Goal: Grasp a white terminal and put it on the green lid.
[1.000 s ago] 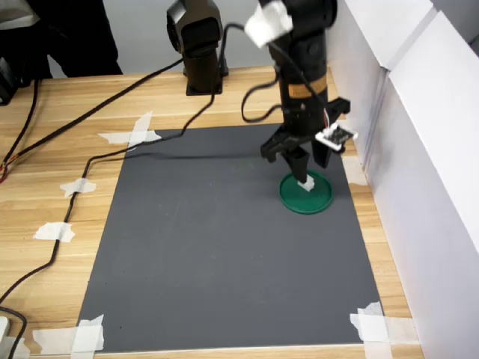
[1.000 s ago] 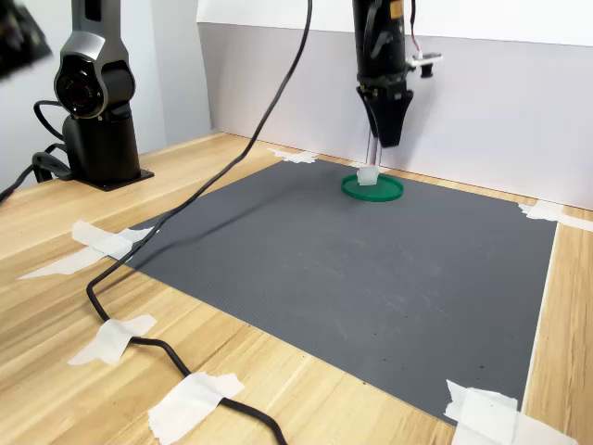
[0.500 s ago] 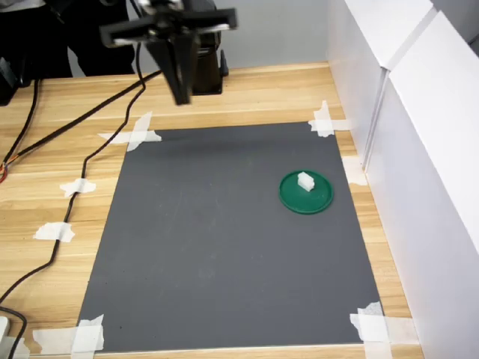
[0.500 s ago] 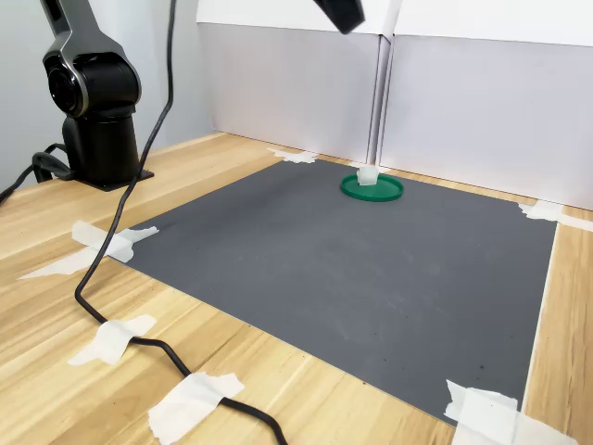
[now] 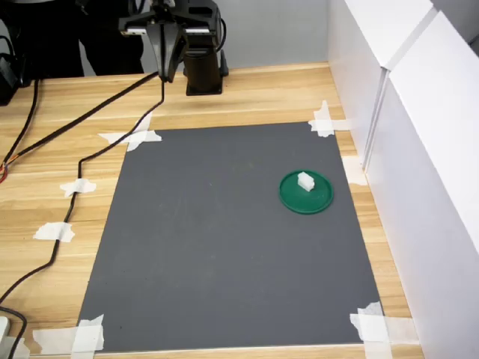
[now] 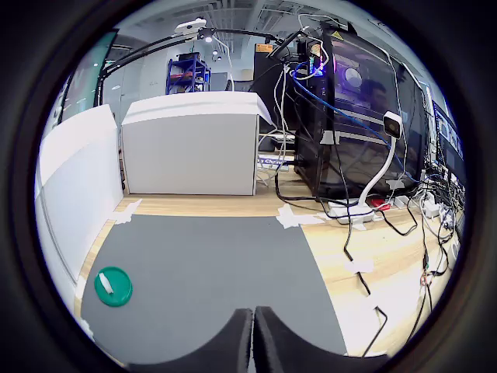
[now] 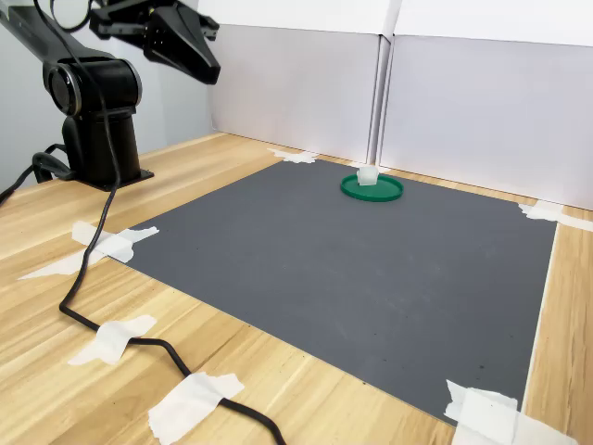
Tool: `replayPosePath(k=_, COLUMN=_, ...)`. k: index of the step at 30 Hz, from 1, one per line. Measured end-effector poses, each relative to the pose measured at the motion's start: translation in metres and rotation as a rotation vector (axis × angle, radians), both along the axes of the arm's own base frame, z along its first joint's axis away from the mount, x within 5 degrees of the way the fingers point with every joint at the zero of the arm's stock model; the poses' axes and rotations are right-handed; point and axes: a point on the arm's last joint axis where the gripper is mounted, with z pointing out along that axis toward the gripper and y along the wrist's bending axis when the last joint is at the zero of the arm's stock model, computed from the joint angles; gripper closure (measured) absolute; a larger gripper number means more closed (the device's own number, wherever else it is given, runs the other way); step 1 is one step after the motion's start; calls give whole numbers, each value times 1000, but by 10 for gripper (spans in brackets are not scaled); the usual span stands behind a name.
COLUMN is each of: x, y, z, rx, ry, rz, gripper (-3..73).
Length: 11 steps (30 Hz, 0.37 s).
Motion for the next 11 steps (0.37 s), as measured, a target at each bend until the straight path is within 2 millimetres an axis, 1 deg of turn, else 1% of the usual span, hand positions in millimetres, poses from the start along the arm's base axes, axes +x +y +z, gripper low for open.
replayPosePath(k=2, x=-7, y=0, z=-12, rx=-6, ry=-14, rz=0, gripper=711)
replayPosePath(k=4, x=-11, y=0, z=-19, rx=-16, ry=-21, rz=0, gripper=711)
replayPosePath(k=11, x=-20, y=0, z=-28, rx=-48, ry=-72, rz=-1, gripper=711)
